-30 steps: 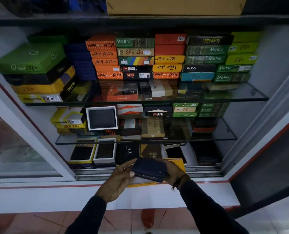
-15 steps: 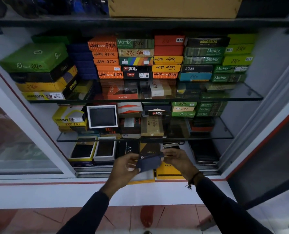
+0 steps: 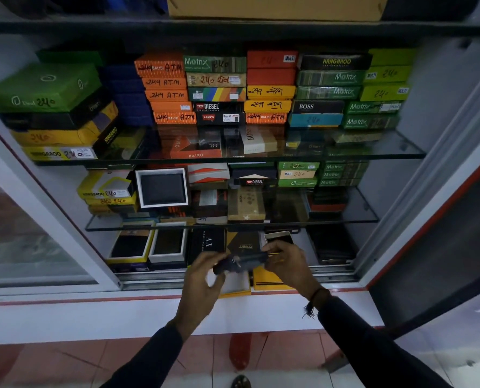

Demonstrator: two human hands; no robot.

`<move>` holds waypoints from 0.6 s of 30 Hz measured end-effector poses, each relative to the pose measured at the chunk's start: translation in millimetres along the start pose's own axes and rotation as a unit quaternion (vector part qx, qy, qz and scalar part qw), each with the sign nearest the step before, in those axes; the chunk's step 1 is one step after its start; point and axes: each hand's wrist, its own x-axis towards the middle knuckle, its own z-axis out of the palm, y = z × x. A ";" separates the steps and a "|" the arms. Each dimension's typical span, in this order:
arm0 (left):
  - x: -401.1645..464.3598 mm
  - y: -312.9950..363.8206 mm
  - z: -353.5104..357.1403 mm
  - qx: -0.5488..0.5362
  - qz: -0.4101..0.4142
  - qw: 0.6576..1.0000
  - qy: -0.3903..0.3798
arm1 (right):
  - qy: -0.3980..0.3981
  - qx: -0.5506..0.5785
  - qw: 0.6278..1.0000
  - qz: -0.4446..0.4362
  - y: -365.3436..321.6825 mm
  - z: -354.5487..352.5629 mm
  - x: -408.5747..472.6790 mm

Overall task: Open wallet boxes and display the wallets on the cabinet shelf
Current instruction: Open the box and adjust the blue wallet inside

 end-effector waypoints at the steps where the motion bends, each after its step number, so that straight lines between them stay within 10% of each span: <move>1: 2.8 -0.9 -1.1 -0.090 -0.110 0.990 0.007 | -0.032 0.063 0.996 0.054 -1.6 -0.4 1.6; 7: 12.7 -36.5 5.5 -0.192 -0.395 0.898 0.026 | 0.014 0.232 0.951 0.202 -6.0 38.0 16.4; 18: 17.4 -70.1 17.9 0.155 -0.365 0.916 -0.056 | -0.038 -0.231 0.965 0.121 2.3 99.9 31.7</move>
